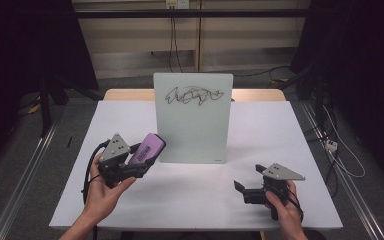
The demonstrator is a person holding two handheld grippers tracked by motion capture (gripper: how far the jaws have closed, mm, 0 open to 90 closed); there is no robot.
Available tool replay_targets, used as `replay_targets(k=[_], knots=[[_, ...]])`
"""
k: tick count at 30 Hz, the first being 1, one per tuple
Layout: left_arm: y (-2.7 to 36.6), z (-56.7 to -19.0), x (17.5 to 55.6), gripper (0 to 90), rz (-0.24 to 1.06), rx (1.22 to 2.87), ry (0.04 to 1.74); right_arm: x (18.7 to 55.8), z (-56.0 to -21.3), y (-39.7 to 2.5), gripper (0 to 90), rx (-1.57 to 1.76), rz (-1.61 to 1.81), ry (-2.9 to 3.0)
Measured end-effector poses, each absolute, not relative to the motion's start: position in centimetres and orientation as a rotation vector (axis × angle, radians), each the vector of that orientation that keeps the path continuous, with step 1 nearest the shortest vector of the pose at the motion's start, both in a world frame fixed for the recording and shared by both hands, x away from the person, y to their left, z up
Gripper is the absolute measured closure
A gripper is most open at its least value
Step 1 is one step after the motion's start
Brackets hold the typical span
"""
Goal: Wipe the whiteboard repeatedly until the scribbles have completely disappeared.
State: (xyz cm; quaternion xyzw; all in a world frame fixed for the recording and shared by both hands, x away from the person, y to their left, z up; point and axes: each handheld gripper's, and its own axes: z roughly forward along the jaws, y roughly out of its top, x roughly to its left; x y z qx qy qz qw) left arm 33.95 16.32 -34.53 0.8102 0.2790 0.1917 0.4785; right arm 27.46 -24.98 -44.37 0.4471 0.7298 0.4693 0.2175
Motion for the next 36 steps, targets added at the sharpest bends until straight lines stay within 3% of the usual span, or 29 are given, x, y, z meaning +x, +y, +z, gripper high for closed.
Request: replay_targets(k=[18,36], knots=[[14.2,-31.7,36.9,41.2,0.473,1.939,0.634,27.4,-44.4,-24.8,3.2,1.227,1.305,2.038],[12.5,-29.3,38.9,41.3,0.598,1.900,0.636,27.3,-44.3,-24.8,3.2,1.207,1.319,2.046]])
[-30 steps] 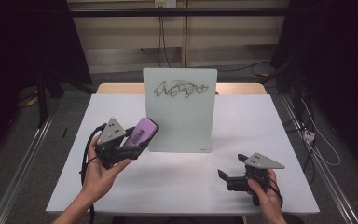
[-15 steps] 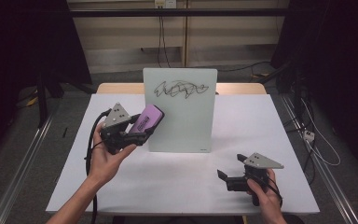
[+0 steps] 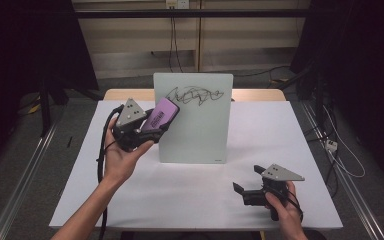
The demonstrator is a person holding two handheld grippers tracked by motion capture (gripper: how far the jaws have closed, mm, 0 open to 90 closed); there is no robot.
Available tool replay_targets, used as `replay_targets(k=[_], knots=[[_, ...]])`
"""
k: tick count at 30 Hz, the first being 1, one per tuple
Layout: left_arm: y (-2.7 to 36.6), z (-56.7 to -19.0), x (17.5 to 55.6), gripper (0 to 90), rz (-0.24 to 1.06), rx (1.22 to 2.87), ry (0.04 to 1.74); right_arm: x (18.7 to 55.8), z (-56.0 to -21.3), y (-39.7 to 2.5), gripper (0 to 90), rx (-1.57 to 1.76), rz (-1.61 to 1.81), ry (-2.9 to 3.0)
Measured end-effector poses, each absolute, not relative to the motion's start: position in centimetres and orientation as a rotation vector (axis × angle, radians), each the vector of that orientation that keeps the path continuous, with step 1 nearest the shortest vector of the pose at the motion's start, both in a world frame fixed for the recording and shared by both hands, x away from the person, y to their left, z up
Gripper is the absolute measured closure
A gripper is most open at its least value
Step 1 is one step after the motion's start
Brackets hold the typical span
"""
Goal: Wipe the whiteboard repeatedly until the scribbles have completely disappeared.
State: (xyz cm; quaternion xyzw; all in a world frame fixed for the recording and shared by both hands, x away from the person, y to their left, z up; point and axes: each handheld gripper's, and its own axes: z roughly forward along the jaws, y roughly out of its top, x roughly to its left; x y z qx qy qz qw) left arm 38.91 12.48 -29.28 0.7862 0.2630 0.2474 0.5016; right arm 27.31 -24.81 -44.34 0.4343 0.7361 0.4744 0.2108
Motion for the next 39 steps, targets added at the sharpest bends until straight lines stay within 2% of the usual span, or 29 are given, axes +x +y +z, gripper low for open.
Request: replay_targets(k=[17,23,39], knots=[[11.4,-28.2,41.9,41.3,0.570,1.805,0.694,27.3,-44.3,-24.8,3.2,1.201,1.325,2.049],[11.1,-27.9,42.7,41.3,0.629,1.797,0.688,27.3,-44.4,-24.9,3.2,1.203,1.322,2.048],[10.7,-28.3,43.6,41.3,0.688,1.837,0.665,27.2,-44.3,-24.9,3.2,1.193,1.329,2.053]])
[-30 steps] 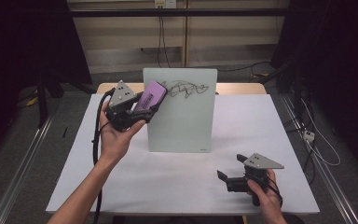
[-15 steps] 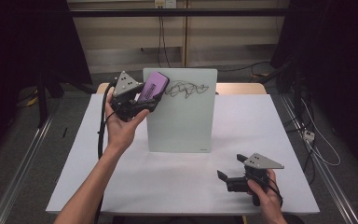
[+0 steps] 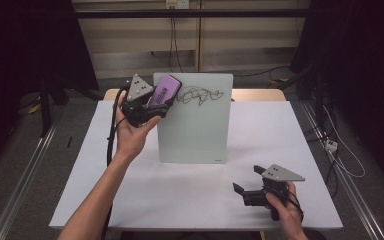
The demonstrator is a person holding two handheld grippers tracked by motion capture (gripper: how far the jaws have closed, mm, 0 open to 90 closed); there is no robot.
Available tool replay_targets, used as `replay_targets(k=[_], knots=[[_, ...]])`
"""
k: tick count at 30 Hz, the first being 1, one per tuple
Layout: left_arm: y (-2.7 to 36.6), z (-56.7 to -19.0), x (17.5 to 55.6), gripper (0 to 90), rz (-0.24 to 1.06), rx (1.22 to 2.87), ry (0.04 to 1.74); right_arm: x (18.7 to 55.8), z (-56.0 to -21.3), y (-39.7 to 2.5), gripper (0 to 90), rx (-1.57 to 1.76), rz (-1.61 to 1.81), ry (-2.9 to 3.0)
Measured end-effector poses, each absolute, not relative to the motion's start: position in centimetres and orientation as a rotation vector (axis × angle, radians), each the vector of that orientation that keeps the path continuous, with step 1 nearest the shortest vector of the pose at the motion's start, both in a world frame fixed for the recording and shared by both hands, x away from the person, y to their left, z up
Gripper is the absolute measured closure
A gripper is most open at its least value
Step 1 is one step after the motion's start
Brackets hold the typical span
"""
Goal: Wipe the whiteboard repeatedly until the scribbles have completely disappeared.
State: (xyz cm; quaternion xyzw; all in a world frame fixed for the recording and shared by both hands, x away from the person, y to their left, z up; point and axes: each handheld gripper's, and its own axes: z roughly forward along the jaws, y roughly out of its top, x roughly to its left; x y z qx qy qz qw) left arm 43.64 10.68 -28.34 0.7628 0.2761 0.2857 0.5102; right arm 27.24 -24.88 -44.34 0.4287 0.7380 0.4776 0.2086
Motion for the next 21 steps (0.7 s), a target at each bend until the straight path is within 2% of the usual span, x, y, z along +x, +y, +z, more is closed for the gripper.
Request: replay_targets(k=[21], knots=[[10.3,-29.6,43.7,41.2,0.739,1.852,0.675,27.1,-44.3,-24.8,3.2,1.174,1.326,2.063]])
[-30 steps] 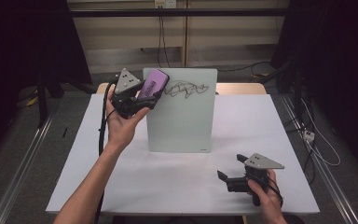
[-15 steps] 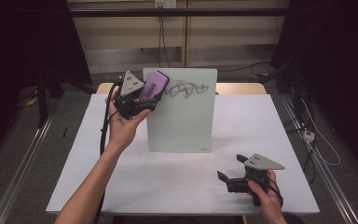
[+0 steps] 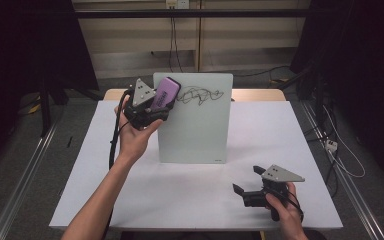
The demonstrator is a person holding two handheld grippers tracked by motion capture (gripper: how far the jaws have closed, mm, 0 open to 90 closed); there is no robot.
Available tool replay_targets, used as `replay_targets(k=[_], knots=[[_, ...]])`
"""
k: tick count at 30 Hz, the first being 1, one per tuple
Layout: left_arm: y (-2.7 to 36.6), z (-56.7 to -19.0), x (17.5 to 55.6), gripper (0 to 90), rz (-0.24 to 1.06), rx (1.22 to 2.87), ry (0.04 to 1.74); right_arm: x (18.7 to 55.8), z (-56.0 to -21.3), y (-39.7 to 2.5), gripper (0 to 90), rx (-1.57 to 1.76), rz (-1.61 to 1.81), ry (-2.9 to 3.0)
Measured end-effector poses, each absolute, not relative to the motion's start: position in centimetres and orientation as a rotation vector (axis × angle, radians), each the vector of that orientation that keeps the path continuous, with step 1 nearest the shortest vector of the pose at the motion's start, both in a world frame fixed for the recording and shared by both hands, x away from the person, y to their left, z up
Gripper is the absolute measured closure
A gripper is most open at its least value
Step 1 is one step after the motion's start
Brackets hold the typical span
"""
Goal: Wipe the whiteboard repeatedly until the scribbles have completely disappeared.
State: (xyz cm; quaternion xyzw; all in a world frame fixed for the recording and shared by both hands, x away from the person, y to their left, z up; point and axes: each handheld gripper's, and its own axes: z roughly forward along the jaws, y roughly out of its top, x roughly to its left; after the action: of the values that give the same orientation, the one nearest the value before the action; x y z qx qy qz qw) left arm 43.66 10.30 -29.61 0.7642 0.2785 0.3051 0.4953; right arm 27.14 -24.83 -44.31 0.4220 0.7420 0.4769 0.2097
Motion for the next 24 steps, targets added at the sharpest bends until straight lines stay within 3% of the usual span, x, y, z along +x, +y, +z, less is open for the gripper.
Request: replay_targets(k=[24], knots=[[6.9,-32.3,42.3,41.1,0.711,1.979,0.600,27.2,-44.4,-24.7,3.2,1.183,1.313,2.071]])
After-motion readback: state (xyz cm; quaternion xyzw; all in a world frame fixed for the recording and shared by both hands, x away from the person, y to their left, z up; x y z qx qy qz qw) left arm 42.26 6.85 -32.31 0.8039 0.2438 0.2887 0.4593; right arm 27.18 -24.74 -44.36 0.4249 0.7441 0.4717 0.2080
